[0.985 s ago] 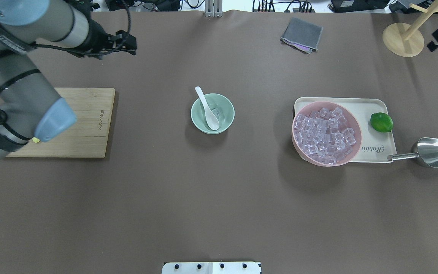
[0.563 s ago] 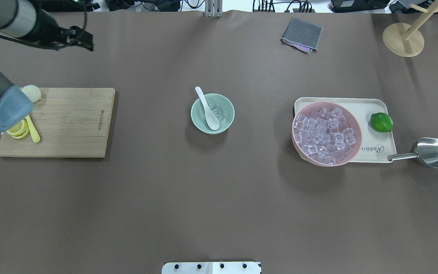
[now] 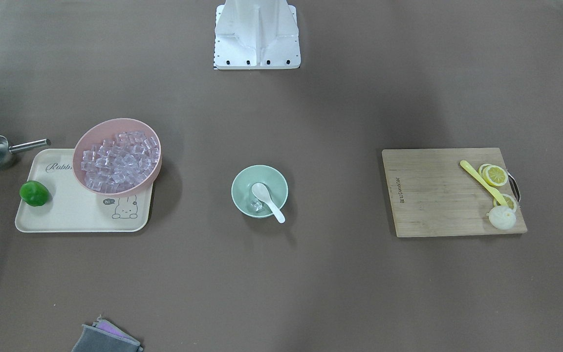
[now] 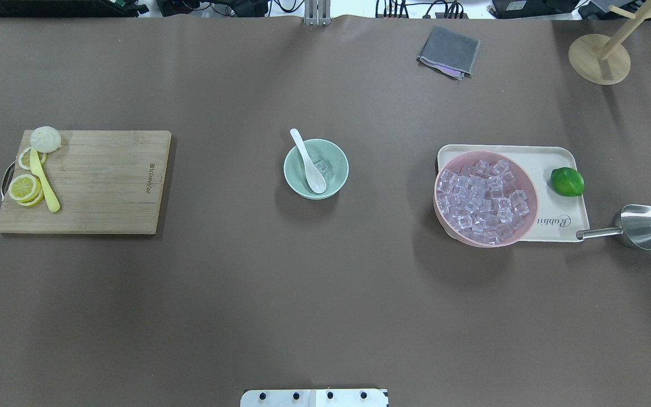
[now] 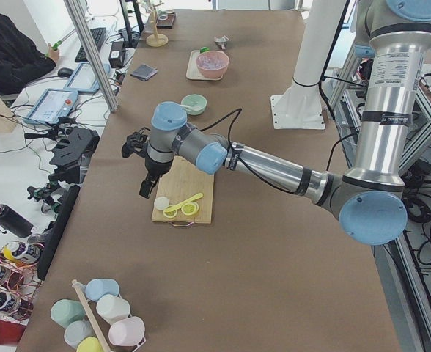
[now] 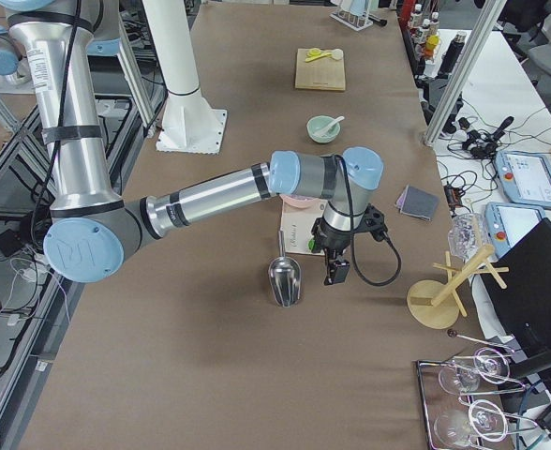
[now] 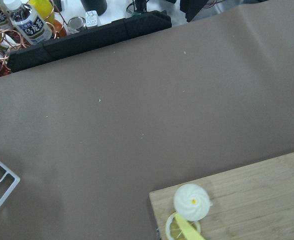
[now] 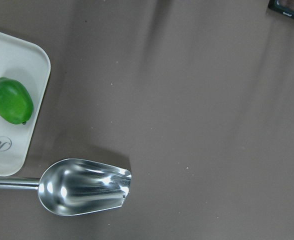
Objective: Put spoon and ice into bowl
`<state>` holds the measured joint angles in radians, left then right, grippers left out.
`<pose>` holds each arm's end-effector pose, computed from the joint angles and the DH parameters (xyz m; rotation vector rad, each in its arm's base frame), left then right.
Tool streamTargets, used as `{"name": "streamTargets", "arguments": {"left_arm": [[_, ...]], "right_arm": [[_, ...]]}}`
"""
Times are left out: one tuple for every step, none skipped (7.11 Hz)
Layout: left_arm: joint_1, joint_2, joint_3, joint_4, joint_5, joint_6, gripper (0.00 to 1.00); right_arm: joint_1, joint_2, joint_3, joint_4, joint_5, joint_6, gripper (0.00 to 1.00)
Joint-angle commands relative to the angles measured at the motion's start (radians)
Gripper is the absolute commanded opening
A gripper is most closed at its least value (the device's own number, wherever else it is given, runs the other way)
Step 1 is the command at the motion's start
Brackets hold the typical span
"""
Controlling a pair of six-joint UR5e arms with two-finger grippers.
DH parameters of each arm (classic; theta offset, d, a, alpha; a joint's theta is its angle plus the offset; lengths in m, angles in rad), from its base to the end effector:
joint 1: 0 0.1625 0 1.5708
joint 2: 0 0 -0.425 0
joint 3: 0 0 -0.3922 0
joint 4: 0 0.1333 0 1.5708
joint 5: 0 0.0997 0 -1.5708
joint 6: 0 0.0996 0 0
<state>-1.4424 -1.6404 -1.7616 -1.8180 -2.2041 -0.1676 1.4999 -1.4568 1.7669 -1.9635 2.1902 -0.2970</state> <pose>-0.0053 -0.5398 0.5072 0.3935 0.6847 0.1236 0.0388 -0.5186 0.5541 -0.0096 -0.6271 -0.3303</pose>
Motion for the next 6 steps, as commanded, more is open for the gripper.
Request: {"name": "streamTargets", "arguments": {"left_arm": [[-0.077, 0.076, 0.097, -0.001, -0.002, 0.023, 0.98], [-0.105, 0.089, 0.094, 0.012, -0.011, 0.020, 0.98], [-0.118, 0.118, 0.084, 0.017, -0.020, 0.011, 0.98], [-0.116, 0.119, 0.053, 0.058, -0.064, -0.021, 0.98], [-0.110, 0.107, 0.028, 0.116, -0.066, -0.048, 0.98], [-0.110, 0.106, 0.028, 0.118, -0.068, -0.049, 0.98]], "right_arm": [[0.037, -0.071, -0.104, 0.159, 0.046, 0.080, 1.00], [0.054, -0.109, -0.106, 0.161, 0.086, 0.100, 1.00], [0.081, -0.141, -0.096, 0.161, 0.112, 0.108, 1.00], [0.092, -0.149, -0.099, 0.161, 0.127, 0.131, 1.00], [0.098, -0.154, -0.099, 0.160, 0.126, 0.136, 1.00], [0.105, -0.154, -0.104, 0.161, 0.125, 0.144, 1.00]]}}
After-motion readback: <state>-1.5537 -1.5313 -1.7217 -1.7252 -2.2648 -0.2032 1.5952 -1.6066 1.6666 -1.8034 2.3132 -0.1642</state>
